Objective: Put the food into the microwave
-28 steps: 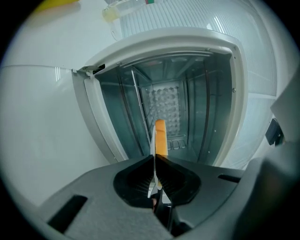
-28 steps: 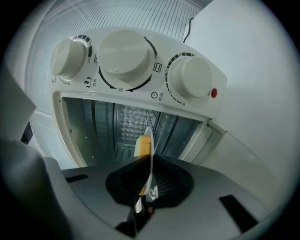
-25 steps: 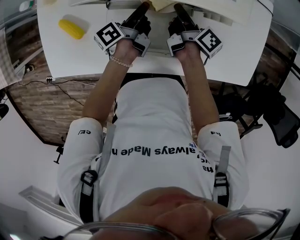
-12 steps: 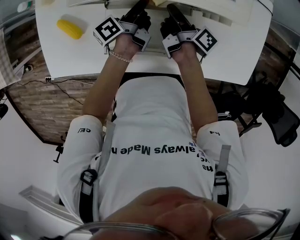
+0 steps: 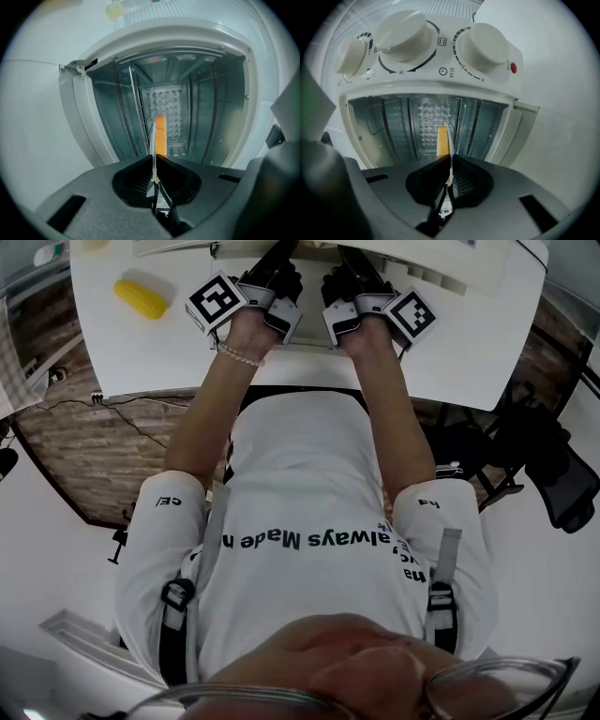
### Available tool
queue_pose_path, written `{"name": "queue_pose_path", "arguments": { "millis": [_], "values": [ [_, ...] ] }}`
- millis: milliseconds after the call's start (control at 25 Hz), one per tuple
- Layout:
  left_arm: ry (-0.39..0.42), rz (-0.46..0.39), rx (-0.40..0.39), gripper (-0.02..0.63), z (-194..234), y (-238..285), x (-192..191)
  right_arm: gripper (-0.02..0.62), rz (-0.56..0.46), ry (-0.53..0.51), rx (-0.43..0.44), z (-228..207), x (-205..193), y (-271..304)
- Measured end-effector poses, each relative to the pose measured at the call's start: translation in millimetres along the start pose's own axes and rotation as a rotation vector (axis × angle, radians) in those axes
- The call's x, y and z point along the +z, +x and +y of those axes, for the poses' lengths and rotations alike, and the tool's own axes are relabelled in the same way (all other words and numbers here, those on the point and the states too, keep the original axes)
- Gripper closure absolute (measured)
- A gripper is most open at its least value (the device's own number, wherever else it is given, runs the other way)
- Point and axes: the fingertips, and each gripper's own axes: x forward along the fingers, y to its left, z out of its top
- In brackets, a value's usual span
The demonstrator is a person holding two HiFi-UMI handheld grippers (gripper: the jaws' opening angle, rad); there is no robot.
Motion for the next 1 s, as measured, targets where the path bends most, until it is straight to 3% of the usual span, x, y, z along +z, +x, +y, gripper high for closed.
{"name": "queue_pose_path", "arguments": {
  "millis": [480,840,1000],
  "values": [
    [-0.04,-0.019,-0.024,0.591,-5,0,2,0.572,-0.045,-0.006,-0.001,6,2,4],
    [-0.058,-0.024,0.001,0.591,1,3,4,0.571,-0.002,-0.017,-0.027,-1,-11,-2],
    [-0.054,-0.012,-0.029,0.589,-4,5,3,0.571,0.026,0.014,-0.022,-4,-20,1]
  ]
}}
